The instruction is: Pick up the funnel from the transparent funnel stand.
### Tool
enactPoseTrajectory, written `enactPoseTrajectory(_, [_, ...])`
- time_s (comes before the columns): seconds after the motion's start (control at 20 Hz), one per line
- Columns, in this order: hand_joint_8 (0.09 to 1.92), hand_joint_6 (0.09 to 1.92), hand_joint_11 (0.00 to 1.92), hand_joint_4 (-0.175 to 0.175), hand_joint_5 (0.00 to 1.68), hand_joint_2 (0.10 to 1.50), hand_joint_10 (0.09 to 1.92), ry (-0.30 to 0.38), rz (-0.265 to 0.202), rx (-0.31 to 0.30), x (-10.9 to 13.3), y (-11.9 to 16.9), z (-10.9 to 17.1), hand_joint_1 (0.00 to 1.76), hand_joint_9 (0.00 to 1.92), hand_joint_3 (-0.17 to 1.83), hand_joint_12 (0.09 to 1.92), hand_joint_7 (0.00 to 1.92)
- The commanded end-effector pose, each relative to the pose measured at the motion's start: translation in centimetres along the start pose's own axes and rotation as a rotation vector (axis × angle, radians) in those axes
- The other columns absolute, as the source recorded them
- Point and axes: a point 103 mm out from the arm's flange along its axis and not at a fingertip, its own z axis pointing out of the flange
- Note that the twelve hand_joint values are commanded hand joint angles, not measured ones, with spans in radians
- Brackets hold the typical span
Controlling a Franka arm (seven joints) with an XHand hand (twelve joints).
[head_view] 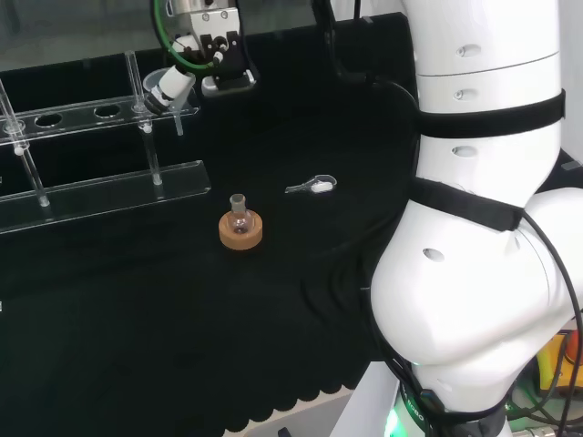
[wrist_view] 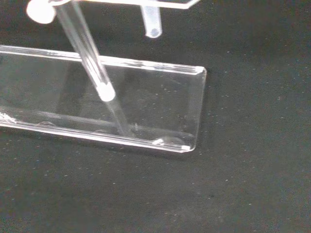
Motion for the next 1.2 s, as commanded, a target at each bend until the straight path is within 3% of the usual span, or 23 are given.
enactPoseTrajectory(0.05, [0.54, 0.09, 0.00, -0.083, 0.03, 0.73, 0.72, -0.006, 0.006, -0.005, -0.83, 0.31, 0.02, 0.50, 0.00, 0.03, 0.09, 0.20])
enactPoseTrajectory(0.2, [0.55, 0.09, 0.00, -0.081, 0.04, 0.73, 0.74, -0.010, -0.011, -0.018, -0.61, 0.43, -0.04, 0.51, 0.00, 0.04, 0.09, 0.21])
enactPoseTrajectory(0.45, [0.55, 0.09, 0.00, -0.074, 0.09, 0.74, 0.84, -0.001, 0.004, -0.031, -0.66, 0.64, -0.29, 0.51, 0.00, 0.04, 0.09, 0.29])
enactPoseTrajectory(0.7, [0.52, 0.09, 0.00, -0.064, 0.18, 0.73, 0.85, 0.011, 0.010, -0.031, -0.74, 0.67, -0.26, 0.52, 0.06, 0.06, 0.32, 0.37])
enactPoseTrajectory(1.05, [0.51, 0.09, 0.00, -0.054, 0.26, 0.74, 0.83, 0.013, 0.014, -0.030, -0.87, 0.58, 0.10, 0.52, 0.12, 0.07, 0.39, 0.45])
enactPoseTrajectory(1.2, [0.50, 0.09, 0.00, -0.044, 0.30, 0.74, 0.82, 0.018, 0.039, -0.051, -0.59, 0.49, 0.17, 0.52, 0.14, 0.07, 0.40, 0.49])
